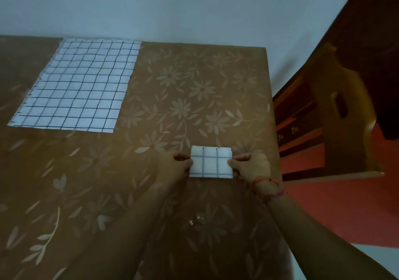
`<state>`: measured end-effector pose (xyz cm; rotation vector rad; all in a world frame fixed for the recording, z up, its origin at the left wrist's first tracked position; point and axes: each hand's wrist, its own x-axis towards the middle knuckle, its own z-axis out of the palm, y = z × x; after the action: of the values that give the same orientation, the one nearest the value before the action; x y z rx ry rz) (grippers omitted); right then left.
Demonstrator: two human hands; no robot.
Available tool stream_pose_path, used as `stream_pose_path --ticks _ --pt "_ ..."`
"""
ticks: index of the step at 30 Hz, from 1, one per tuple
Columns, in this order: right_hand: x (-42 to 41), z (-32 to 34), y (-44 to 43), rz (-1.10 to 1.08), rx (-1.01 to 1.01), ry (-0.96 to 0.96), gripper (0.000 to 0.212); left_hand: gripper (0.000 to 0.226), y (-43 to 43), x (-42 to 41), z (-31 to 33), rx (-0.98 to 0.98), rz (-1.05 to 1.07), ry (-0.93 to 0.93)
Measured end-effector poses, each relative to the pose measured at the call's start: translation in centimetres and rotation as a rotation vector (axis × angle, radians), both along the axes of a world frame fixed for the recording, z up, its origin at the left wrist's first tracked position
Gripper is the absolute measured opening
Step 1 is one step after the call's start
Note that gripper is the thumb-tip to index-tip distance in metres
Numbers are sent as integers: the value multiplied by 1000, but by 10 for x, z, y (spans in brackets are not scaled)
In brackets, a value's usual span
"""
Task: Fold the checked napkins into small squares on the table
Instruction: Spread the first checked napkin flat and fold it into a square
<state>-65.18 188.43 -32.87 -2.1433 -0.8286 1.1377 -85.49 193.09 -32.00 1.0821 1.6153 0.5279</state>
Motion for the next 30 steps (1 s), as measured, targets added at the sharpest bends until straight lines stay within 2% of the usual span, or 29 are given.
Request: stream_pose_path --ticks 3,7,11,16,19,23,30 --pt "2 -6 1 -2 -18 -32 19 9 4 4 -6 36 -49 52" --pt "4 -10 0 3 -13 -66 5 11 7 7 -14 87 -117 117" --pt "4 -13 0 23 12 -107 12 17 10 6 -18 139 -189 203" --pt "2 -13 -3 64 56 -199 18 7 8 7 -19 226 -224 275" --pt "0 -11 -4 91 61 -247 21 10 8 6 -17 254 -240 308" --pt "-4 -9 -3 119 68 -252 21 14 9 1 -16 276 -266 370" --pt "-2 -2 -6 129 92 -292 28 8 6 -10 -17 372 -343 447"
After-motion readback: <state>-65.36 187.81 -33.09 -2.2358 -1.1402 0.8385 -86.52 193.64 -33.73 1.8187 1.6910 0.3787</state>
